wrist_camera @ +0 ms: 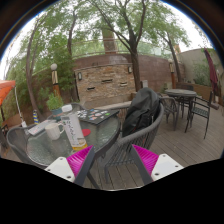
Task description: Pour water
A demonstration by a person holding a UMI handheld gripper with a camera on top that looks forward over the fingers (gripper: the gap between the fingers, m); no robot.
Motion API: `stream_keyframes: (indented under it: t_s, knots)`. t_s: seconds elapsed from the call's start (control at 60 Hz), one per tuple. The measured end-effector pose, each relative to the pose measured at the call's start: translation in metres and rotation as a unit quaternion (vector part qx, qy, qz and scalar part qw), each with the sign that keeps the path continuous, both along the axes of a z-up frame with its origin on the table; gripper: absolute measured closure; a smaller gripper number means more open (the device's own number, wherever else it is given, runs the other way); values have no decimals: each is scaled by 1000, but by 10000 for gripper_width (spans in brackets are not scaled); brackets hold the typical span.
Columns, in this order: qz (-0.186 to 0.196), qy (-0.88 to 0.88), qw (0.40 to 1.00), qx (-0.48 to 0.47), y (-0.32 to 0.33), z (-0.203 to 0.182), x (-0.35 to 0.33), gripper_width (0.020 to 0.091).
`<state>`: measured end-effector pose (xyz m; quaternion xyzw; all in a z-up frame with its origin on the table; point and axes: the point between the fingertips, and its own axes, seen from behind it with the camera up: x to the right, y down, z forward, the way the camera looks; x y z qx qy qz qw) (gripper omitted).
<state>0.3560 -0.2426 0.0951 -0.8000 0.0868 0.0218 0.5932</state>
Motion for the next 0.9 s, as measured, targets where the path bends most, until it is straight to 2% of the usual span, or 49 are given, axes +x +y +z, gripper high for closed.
stream_keyframes:
  t_s: [0.2,0.333,0.45,0.533,0.667,0.9]
  knots:
    - [31,-30,998,49,0,26,-1,269]
    - [33,-74,992,100,0,64,-3,271]
    - [43,-75,988,125,17,95,-24,272]
    - [53,-81,988,119,36,103,-48,267]
    - [37,-95,989,112,79,103,-69,279]
    - [-24,-111,990,81,167,75,-64,280]
